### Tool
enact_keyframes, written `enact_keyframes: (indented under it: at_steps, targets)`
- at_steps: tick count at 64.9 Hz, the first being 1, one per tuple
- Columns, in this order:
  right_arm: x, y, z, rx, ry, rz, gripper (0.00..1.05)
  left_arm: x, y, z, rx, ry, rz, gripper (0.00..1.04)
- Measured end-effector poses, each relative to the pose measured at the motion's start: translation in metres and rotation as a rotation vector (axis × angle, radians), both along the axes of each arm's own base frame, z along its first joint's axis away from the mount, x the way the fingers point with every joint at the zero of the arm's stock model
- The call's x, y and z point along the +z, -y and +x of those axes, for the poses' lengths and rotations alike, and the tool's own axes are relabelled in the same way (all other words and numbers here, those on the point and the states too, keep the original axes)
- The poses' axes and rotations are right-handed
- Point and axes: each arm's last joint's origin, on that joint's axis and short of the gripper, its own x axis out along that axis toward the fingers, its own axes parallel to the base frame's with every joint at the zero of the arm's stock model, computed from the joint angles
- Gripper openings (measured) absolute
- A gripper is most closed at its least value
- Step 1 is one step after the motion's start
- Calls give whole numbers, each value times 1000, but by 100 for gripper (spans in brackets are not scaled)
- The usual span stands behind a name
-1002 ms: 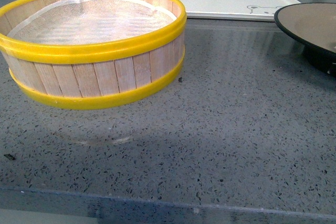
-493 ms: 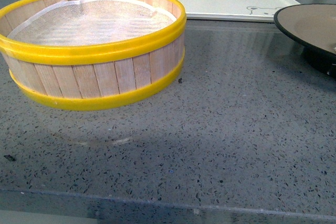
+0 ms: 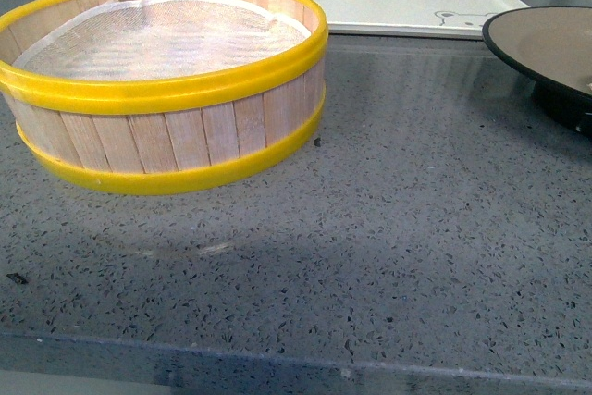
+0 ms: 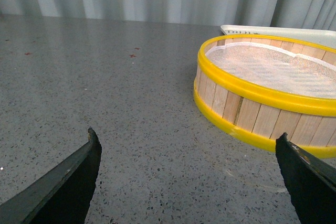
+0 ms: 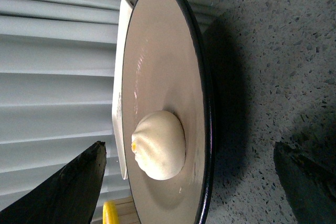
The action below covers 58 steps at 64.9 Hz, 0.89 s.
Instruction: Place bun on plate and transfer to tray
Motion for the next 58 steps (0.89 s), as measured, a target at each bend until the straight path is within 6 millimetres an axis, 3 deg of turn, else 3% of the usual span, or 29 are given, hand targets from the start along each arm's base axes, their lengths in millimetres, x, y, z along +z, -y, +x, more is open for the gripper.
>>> enact_keyframes:
  at_steps: [25,34,58]
  targets:
    - [-2,9,14,2,16,42,95,0,0,0,0,0,0,98]
    - [-2,12,23,7,11,41,63,0,0,0,0,0,0,98]
    - [-2,17,26,27,19,36,5,0,0,0,0,0,0,98]
